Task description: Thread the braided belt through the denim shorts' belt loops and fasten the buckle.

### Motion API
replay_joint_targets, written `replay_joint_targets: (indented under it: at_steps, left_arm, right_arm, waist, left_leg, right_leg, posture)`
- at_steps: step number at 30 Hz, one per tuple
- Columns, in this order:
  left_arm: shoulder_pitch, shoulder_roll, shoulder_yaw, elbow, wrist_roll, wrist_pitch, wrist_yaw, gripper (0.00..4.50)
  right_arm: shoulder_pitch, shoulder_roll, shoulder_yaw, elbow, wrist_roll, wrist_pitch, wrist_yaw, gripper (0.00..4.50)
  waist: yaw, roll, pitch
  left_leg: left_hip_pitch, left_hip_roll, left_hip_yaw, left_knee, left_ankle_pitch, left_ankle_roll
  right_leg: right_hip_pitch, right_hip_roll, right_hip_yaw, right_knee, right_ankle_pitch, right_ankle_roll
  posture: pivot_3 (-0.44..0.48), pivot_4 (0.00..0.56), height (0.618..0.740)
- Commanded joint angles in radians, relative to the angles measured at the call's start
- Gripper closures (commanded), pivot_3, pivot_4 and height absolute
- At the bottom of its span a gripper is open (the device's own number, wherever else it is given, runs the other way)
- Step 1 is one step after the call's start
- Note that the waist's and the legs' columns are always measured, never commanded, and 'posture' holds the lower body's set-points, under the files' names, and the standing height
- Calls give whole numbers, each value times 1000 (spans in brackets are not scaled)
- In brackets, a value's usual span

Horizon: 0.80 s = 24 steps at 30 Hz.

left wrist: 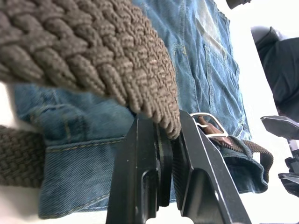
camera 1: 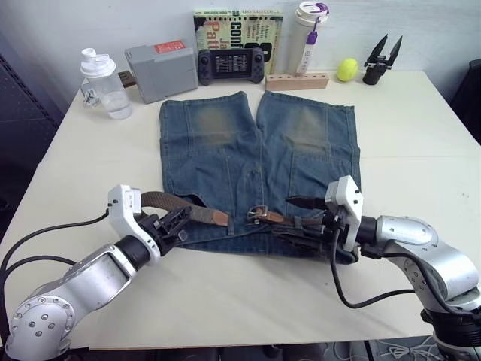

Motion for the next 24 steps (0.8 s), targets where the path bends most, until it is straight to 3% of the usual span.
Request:
replay_joint_targets:
  at_steps: [1,13,24]
  left_arm:
    - [2,34,1,-52,-26,-25,30,4500]
    - [53,93,-5,-102,-65,-70,53,4500]
    - [13,51,-82,-4,47,-60,-14,4500]
  right_arm:
    - [-11,7,-2,-35,20,-3,0,73]
    - [-14,26,18,-34,22,0,-5,73]
    - [-4,22,3,-62,38,15,-36,73]
  waist:
    - [0,0,0]
    - [1,0,0]
    - [2,0,0]
  left_leg:
    - [0,0,0,0,0,0]
    - [0,0,0,0,0,0]
    - [0,-1,2,0,0,0]
  right_leg:
    - [0,0,0,0,0,0]
    - [0,0,0,0,0,0]
    - [0,0,0,0,0,0]
  posture:
    - [0,150,726]
    - [0,150,726]
    - [0,150,726]
